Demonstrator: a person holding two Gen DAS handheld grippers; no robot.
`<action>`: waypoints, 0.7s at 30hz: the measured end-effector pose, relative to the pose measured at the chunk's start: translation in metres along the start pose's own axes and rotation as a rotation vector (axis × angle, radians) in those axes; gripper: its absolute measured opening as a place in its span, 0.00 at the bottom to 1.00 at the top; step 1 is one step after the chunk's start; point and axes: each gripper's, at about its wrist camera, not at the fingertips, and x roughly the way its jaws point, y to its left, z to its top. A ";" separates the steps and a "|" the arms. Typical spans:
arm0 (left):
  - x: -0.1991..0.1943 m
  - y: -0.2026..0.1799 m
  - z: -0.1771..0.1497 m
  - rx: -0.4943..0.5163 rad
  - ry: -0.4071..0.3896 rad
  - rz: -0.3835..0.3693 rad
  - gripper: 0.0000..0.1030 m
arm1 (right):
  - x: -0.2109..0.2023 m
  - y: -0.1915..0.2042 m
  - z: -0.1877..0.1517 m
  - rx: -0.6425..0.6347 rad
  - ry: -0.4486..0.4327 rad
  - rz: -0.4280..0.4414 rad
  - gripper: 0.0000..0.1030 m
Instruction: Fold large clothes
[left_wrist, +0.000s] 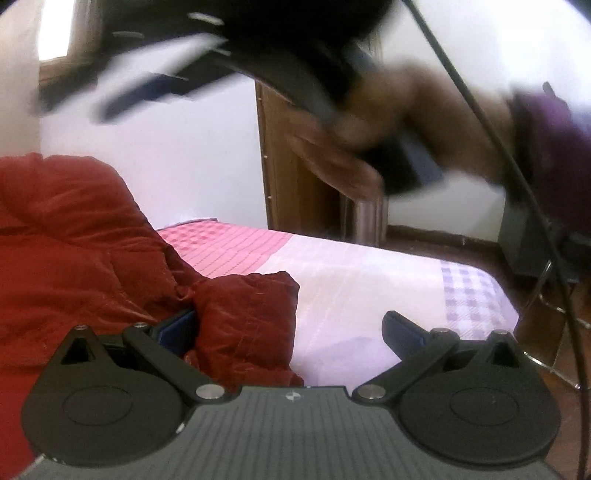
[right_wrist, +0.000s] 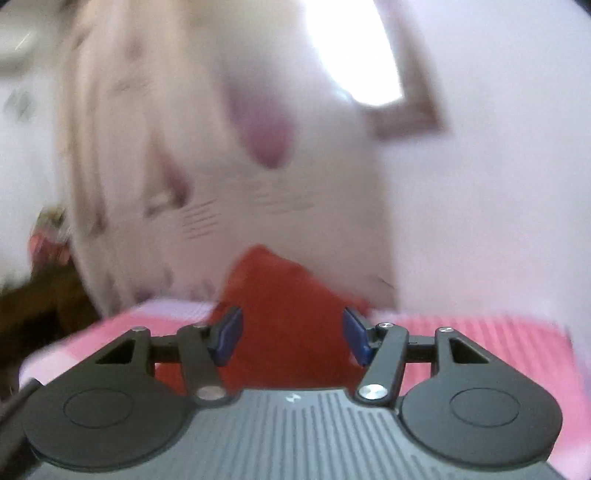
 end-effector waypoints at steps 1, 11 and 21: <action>0.001 0.001 0.001 0.005 0.003 0.003 1.00 | 0.014 0.014 0.011 -0.071 0.037 0.037 0.56; 0.004 -0.003 -0.001 0.035 0.014 0.008 1.00 | 0.102 0.010 -0.017 -0.317 0.349 -0.008 0.51; 0.014 0.007 -0.007 -0.036 0.046 -0.037 1.00 | 0.103 -0.024 -0.067 -0.216 0.285 -0.045 0.66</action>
